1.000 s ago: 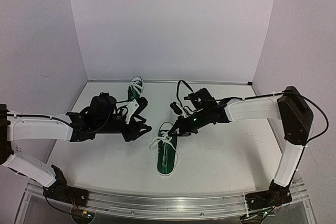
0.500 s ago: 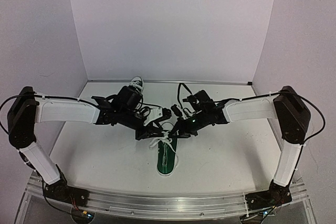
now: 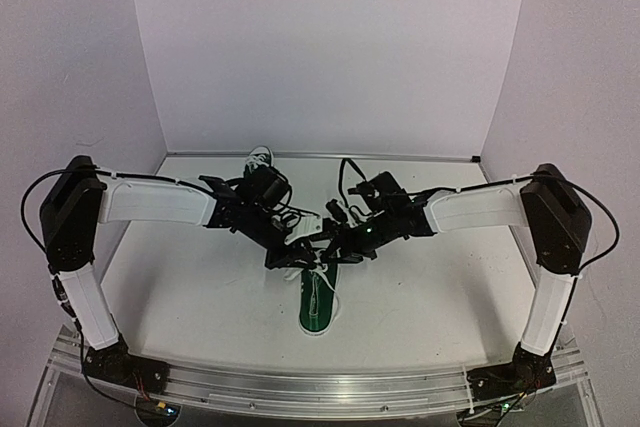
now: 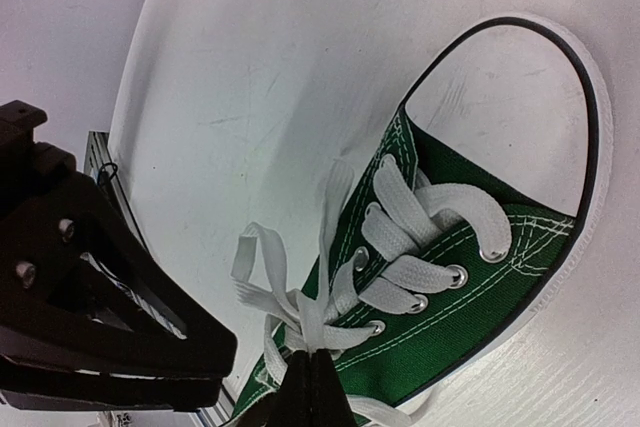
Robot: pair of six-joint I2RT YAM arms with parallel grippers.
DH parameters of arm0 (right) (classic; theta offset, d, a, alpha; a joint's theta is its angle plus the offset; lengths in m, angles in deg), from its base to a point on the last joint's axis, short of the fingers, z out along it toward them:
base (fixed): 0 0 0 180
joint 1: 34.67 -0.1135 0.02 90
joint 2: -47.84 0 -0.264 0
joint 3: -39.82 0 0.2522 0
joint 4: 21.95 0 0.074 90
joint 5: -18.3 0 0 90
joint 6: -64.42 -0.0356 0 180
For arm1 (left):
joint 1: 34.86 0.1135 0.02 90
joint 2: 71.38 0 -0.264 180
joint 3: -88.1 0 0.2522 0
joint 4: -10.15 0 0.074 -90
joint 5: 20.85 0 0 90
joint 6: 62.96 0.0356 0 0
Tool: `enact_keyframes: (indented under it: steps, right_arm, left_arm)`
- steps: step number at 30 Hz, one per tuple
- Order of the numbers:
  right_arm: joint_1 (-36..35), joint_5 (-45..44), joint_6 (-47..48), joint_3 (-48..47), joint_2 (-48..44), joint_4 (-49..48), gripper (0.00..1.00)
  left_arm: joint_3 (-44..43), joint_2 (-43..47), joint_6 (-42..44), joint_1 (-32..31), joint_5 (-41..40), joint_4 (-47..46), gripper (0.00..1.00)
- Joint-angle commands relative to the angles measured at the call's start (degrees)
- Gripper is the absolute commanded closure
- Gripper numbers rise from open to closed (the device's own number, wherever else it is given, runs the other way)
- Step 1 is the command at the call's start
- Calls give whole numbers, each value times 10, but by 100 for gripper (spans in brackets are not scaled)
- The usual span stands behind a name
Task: Tie the shoes
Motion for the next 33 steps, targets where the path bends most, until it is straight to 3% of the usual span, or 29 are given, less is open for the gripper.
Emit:
enact_keyframes:
  steps: [1, 10, 19, 33]
  right_arm:
    - [4, 2, 1, 0, 10, -14, 100]
    - [6, 5, 3, -2, 12, -14, 100]
    - [6, 8, 3, -2, 8, -14, 100]
    - [7, 3, -1, -2, -2, -14, 100]
  left_arm:
    - [-33, -21, 17, 2, 19, 26, 80]
    - [-53, -54, 22, 2, 12, 48, 82]
    - [-41, -27, -9, 2, 12, 15, 100]
    - [3, -6, -72, 2, -22, -67, 100]
